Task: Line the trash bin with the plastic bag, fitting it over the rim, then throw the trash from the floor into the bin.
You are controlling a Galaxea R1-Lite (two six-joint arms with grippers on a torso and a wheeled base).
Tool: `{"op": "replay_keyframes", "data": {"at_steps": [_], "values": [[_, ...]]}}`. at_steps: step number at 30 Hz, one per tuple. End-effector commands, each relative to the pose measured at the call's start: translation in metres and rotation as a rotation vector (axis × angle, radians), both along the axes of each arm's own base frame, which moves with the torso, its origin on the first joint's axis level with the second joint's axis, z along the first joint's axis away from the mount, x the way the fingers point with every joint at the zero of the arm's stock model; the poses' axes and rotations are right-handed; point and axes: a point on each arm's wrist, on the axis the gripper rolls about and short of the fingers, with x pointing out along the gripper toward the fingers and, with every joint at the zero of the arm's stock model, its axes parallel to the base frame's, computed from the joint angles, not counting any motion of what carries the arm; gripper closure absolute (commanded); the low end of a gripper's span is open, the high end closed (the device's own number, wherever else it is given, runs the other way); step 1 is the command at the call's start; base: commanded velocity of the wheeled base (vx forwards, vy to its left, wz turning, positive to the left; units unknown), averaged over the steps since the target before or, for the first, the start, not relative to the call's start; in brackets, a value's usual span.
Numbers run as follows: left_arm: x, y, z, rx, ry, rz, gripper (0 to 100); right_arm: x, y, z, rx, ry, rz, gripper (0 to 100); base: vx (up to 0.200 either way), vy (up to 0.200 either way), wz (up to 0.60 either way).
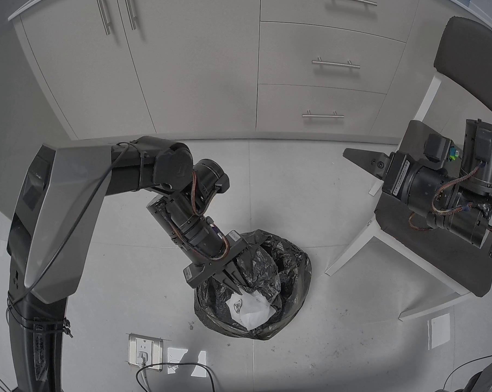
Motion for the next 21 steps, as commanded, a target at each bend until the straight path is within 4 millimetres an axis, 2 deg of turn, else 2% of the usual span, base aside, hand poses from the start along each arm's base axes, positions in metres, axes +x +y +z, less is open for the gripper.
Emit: {"op": "replay_keyframes", "data": {"at_steps": [1,11,21], "values": [[0.007,-0.003,-0.016,0.006,0.010,0.003,100,0.003,-0.009,-0.008,0.013,0.026,-0.020,0,0.000,0.000,0.00],[0.020,-0.005,-0.035,-0.012,-0.023,0.011,100,0.003,-0.012,-0.008,0.039,0.036,-0.010,0,0.000,0.000,0.00],[0.020,-0.007,-0.038,-0.009,-0.018,0.007,100,0.001,-0.013,-0.007,0.041,0.032,-0.008,0,0.000,0.000,0.00]]}}
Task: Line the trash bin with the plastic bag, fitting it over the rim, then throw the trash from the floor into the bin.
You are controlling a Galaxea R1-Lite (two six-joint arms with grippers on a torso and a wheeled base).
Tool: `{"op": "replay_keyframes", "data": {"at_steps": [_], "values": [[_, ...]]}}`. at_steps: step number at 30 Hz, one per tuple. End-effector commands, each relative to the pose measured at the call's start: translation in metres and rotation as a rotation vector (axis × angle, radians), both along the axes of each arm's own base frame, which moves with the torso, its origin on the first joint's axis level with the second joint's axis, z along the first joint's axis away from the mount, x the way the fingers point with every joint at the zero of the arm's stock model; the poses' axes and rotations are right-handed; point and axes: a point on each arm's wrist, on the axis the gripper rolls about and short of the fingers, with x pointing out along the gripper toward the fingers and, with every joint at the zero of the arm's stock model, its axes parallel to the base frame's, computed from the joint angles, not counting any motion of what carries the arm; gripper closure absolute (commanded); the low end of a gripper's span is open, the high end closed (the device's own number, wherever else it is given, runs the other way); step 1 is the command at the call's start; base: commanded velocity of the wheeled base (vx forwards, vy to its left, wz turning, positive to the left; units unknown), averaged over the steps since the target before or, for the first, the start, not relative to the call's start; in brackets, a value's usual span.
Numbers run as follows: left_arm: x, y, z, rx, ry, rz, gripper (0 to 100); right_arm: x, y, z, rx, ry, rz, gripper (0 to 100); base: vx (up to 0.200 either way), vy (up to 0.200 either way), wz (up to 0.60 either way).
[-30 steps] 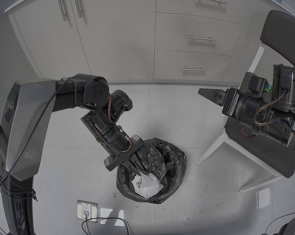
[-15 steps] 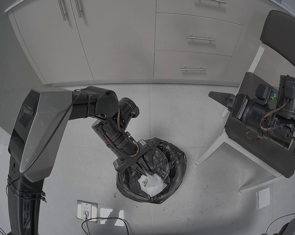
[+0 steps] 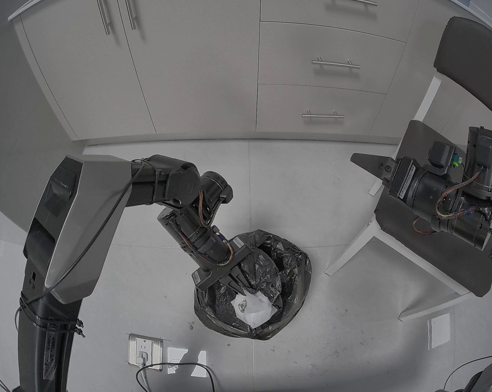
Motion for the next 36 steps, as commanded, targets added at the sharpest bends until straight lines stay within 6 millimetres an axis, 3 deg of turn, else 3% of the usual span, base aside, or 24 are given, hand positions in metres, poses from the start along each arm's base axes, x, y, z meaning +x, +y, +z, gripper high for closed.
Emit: {"op": "replay_keyframes", "data": {"at_steps": [1,17,18,25,33,36], "values": [[0.000,-0.002,-0.003,0.002,0.004,-0.006,0,-0.002,-0.001,0.002,0.003,-0.007,0.000,0,0.000,0.000,0.00],[0.002,-0.003,-0.002,-0.008,-0.016,0.000,0,-0.004,-0.001,0.004,0.009,-0.013,0.003,0,0.000,0.000,0.00],[0.002,-0.003,-0.002,-0.008,-0.016,0.000,100,-0.004,-0.001,0.004,0.009,-0.013,0.003,0,0.000,0.000,0.00],[0.001,-0.007,-0.009,0.018,-0.025,-0.015,100,-0.004,-0.001,0.004,0.009,-0.013,0.003,0,0.000,0.000,0.00],[-0.003,-0.028,-0.045,0.226,-0.194,-0.210,100,-0.004,-0.002,0.004,0.013,-0.011,0.001,0,0.000,0.000,0.00],[-0.003,-0.030,-0.050,0.243,-0.208,-0.222,100,-0.004,-0.002,0.004,0.017,-0.012,0.001,0,0.000,0.000,0.00]]}}
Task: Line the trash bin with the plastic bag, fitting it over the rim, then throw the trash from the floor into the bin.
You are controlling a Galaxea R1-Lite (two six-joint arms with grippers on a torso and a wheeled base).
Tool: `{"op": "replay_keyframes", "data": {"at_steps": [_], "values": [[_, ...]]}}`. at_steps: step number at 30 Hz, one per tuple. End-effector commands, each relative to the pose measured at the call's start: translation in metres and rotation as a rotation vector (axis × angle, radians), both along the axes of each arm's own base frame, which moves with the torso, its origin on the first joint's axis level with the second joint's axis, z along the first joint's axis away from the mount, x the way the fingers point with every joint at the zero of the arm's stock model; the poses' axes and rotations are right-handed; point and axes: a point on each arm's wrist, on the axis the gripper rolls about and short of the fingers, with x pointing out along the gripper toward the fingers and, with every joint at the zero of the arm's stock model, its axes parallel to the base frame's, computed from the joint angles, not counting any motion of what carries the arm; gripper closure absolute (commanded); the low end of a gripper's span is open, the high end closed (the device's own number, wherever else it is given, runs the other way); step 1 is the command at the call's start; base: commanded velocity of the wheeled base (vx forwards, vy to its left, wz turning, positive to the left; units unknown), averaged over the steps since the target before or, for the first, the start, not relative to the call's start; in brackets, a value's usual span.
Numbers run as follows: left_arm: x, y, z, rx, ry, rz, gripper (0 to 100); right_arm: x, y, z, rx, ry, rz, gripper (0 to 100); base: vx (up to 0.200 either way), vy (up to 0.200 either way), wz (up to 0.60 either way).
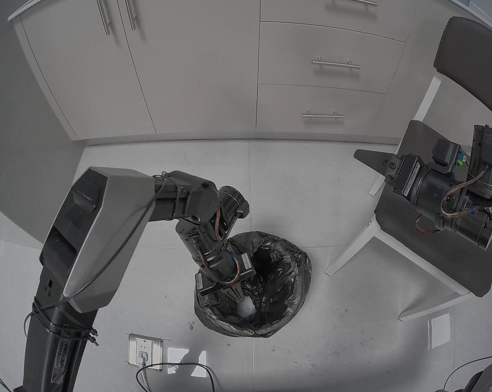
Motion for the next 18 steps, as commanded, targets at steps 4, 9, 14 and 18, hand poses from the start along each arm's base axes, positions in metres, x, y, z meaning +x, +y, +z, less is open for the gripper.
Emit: {"op": "replay_keyframes", "data": {"at_steps": [4,9,14,18], "values": [[0.000,-0.026,-0.045,0.096,-0.087,-0.100,100,0.001,-0.001,0.000,0.028,-0.031,-0.009,0,0.000,0.000,0.00],[0.006,-0.039,-0.053,0.078,-0.199,-0.111,100,0.001,-0.002,0.000,0.035,-0.048,-0.010,0,0.000,0.000,0.00],[0.012,-0.044,-0.068,0.064,-0.267,-0.180,100,0.001,-0.002,0.000,0.035,-0.048,-0.010,0,0.000,0.000,0.00],[0.014,-0.045,-0.088,0.102,-0.287,-0.208,100,0.000,-0.003,0.001,0.037,-0.051,-0.012,0,0.000,0.000,0.00]]}}
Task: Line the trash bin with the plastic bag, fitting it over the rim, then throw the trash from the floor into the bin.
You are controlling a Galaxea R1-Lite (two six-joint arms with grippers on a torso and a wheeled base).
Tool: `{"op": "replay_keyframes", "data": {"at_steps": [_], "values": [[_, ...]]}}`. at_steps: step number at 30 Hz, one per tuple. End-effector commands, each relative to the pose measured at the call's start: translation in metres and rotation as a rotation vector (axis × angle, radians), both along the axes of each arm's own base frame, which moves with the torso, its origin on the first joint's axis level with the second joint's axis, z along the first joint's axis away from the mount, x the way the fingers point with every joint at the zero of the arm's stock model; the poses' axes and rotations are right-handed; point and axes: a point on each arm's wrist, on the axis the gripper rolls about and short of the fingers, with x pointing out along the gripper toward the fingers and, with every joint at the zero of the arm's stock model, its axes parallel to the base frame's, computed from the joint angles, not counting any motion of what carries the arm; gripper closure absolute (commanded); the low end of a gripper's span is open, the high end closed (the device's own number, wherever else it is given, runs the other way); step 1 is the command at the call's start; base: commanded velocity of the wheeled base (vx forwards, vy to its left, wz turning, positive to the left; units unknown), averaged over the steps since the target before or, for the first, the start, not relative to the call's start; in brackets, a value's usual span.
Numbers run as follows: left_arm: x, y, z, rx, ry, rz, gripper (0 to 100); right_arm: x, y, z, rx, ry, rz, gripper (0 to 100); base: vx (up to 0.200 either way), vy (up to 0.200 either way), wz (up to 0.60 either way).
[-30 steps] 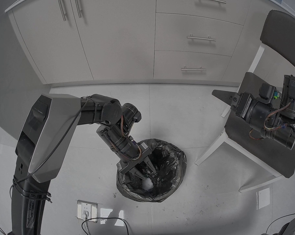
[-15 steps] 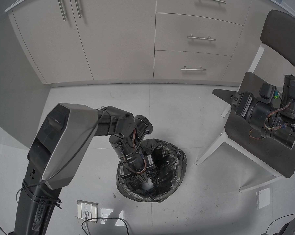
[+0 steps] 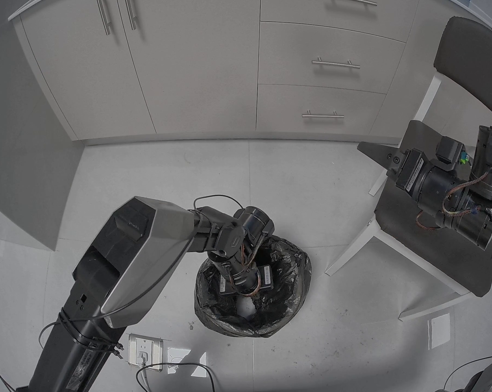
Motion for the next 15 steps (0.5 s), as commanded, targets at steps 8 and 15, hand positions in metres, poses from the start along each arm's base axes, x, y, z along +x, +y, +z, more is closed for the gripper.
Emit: {"op": "replay_keyframes", "data": {"at_steps": [8,15], "values": [[0.005,-0.004,-0.060,0.044,0.000,-0.003,100,-0.001,-0.004,0.003,0.012,-0.018,-0.002,0,0.000,0.000,0.00],[0.005,-0.004,-0.075,0.052,0.004,-0.005,100,-0.001,-0.006,0.001,0.030,-0.057,0.016,0,0.000,0.000,0.00]]}}
